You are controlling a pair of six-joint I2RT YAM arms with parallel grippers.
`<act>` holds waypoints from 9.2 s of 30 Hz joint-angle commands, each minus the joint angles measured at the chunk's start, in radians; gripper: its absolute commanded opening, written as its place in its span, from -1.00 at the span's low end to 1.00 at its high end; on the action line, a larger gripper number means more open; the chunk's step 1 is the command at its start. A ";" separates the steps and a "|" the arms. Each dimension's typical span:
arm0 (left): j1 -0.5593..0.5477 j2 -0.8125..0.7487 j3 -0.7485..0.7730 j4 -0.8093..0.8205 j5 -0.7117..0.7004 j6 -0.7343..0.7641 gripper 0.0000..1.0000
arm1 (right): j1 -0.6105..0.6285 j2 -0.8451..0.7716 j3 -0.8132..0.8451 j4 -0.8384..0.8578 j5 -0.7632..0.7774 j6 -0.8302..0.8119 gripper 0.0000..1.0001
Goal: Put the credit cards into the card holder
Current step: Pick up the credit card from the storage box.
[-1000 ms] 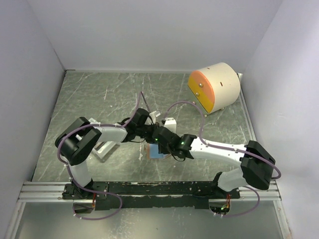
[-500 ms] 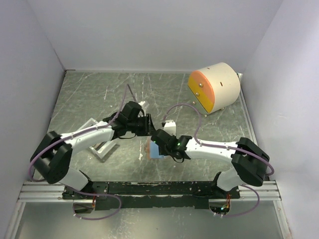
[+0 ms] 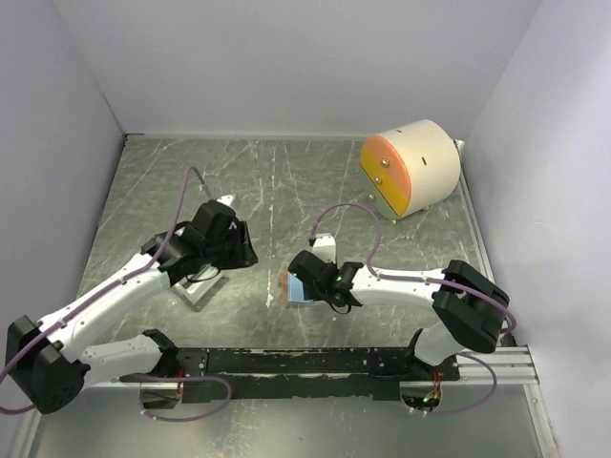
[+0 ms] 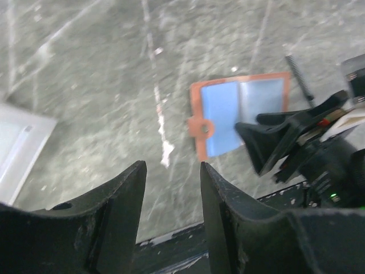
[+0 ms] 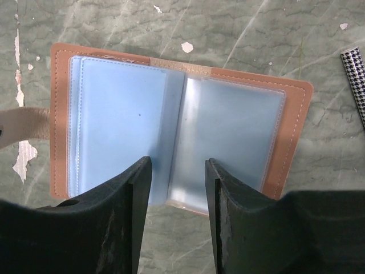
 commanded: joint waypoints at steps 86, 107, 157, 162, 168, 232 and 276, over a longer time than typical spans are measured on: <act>0.398 0.035 -0.268 0.275 0.085 1.029 0.13 | -0.053 -0.108 -0.041 0.036 -0.094 -0.164 -0.15; 0.366 0.091 -0.301 0.264 -0.063 1.088 0.38 | -0.054 -0.128 -0.022 0.015 -0.093 -0.174 -0.15; 0.365 0.180 -0.267 0.397 -0.521 1.222 -0.06 | -0.053 -0.166 -0.039 0.039 -0.119 -0.168 -0.16; 0.365 0.202 -0.261 0.412 -0.548 1.239 -0.08 | -0.053 -0.167 -0.037 0.038 -0.114 -0.167 -0.16; 0.367 0.208 -0.258 0.435 -0.573 1.260 -0.21 | -0.053 -0.161 -0.039 0.043 -0.120 -0.165 -0.16; 0.386 0.333 -0.210 0.443 -0.678 1.323 -0.63 | -0.053 -0.227 -0.074 0.051 -0.114 -0.159 -0.16; 0.304 -0.023 0.103 -0.030 -0.459 0.679 -0.86 | -0.056 -0.219 -0.075 0.048 -0.145 -0.110 -0.22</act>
